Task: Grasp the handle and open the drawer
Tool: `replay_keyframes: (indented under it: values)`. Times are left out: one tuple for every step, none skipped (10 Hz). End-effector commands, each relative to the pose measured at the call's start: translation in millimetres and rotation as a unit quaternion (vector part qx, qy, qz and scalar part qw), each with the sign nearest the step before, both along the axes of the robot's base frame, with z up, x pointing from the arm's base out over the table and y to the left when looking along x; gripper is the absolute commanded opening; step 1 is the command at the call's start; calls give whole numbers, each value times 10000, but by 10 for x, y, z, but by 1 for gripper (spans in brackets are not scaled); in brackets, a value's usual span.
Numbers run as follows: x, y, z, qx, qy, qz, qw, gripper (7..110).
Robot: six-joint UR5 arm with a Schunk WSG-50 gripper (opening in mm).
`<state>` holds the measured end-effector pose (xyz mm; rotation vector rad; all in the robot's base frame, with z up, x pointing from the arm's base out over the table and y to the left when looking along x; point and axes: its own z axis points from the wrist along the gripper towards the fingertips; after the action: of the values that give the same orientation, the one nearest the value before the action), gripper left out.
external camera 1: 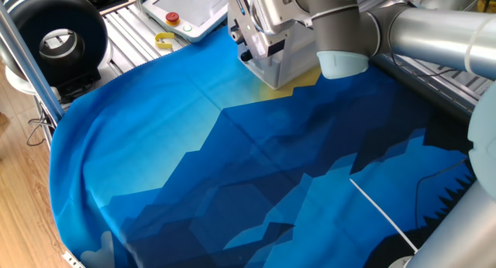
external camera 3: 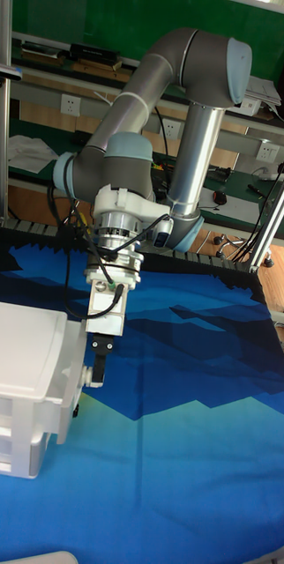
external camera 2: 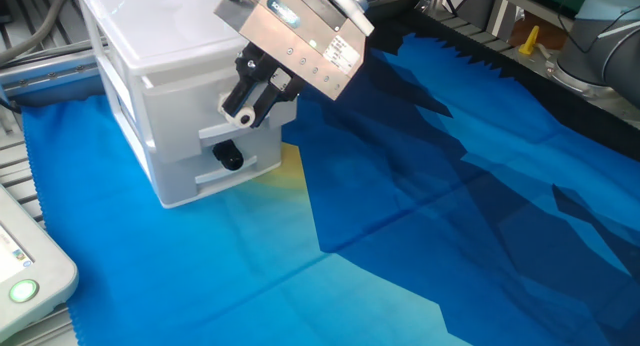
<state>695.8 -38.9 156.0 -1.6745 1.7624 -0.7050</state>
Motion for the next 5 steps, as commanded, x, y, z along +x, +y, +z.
replay_keyframes:
  values:
    - [-49, -14, -16, -113, -36, -33, 9999, 7]
    - [-86, -16, -40, -209, -6, -2, 9998, 7]
    - [-124, 8, -62, -218, 17, 14, 9998, 7]
    - [-139, 27, -67, -203, 17, 14, 9998, 7]
    - [-140, 22, -70, -208, 17, 19, 9998, 7]
